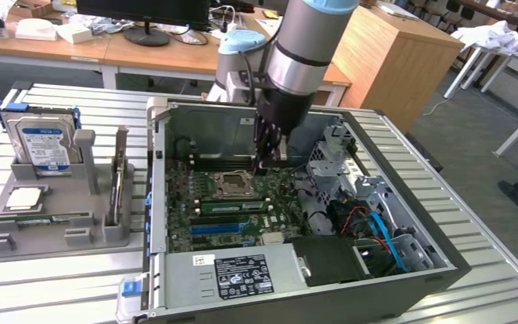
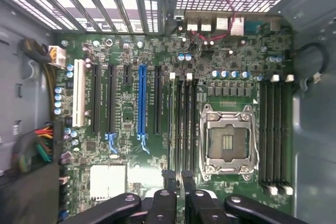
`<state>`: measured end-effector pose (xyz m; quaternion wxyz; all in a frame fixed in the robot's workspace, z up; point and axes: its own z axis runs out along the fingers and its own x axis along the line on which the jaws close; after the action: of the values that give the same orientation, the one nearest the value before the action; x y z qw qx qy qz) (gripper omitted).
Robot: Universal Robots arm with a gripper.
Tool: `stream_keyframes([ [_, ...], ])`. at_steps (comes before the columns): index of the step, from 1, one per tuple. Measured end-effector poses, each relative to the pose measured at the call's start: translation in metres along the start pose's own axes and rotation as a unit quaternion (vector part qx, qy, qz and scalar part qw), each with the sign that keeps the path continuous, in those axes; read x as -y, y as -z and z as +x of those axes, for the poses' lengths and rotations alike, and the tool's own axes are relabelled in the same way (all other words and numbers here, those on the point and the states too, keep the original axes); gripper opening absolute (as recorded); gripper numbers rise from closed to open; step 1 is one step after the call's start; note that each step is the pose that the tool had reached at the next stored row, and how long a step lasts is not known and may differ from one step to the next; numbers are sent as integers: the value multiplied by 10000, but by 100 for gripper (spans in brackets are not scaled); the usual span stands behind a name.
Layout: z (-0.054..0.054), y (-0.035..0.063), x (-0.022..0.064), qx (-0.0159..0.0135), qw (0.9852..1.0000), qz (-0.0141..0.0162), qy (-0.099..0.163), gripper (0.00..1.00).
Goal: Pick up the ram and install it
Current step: 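Insert the ram into the slot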
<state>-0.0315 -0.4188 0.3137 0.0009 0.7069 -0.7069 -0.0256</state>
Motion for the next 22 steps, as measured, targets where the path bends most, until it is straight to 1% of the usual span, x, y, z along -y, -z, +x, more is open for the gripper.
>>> stream_keyframes([
  [7, -8, 220, -8, 0, 10000, 0, 0, 18],
  [13, -14, 387, -15, 0, 10000, 0, 0, 18],
  [22, -21, 591, -22, 0, 10000, 0, 0, 18],
])
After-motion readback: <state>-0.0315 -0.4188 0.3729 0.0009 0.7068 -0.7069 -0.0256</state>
